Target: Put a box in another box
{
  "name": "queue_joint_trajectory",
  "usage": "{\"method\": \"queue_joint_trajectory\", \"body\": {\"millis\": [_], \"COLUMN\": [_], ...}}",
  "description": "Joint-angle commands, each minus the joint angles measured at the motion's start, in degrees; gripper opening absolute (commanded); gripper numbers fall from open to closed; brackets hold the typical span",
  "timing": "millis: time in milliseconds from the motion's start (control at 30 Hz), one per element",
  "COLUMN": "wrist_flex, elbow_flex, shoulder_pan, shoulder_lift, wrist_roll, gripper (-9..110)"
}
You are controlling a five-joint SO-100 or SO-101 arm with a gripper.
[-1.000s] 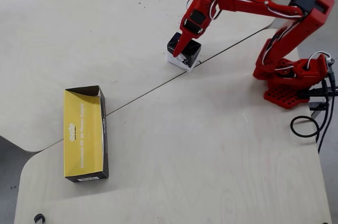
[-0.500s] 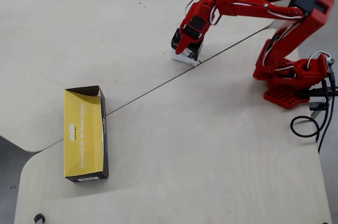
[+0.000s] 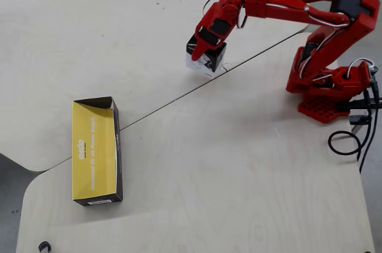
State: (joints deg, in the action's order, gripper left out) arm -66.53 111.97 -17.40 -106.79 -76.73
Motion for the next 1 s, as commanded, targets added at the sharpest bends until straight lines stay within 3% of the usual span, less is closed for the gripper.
{"method": "queue_joint_trajectory", "body": {"millis": [0,233,500,700,967], "wrist_flex": [-6.3,-14.2,-8.3,-1.5,8.4], "elbow_flex": [-15.4,-36.8,-46.0,-54.1,-60.9], "shoulder_pan": [8.3,21.8,29.4,31.0,33.0], "shoulder_lift": [-1.8,5.4,13.7,22.9,33.9], "wrist_roll": [12.6,34.9,52.0,60.8,65.0], "gripper": [17,17,17,17,17]}}
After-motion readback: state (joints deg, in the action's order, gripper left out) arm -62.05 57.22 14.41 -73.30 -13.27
